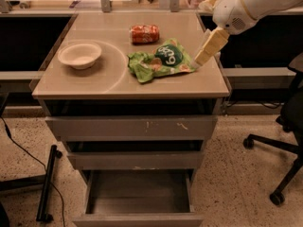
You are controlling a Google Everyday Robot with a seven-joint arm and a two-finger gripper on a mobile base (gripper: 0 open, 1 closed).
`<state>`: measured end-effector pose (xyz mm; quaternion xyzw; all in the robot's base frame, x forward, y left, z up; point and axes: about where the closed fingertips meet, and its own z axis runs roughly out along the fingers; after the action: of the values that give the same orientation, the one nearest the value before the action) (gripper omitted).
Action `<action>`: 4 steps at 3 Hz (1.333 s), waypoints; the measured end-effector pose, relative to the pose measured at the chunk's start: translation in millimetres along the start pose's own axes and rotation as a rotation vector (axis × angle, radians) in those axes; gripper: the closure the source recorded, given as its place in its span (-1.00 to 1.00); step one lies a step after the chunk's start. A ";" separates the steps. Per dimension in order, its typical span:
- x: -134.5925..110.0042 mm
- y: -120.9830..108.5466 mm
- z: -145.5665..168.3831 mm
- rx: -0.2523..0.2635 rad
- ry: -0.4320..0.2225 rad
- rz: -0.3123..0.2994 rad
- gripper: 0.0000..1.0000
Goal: Place green rice chip bag into bottom drawer
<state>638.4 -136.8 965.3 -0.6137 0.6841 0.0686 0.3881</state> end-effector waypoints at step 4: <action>-24.6 -3.5 138.2 -0.257 -0.193 -0.001 -1.00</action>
Offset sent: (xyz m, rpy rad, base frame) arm 0.0686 0.0919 -0.0601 0.1158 0.1111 0.2303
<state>701.9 -39.5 886.5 -0.6492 0.6290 0.2140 0.3702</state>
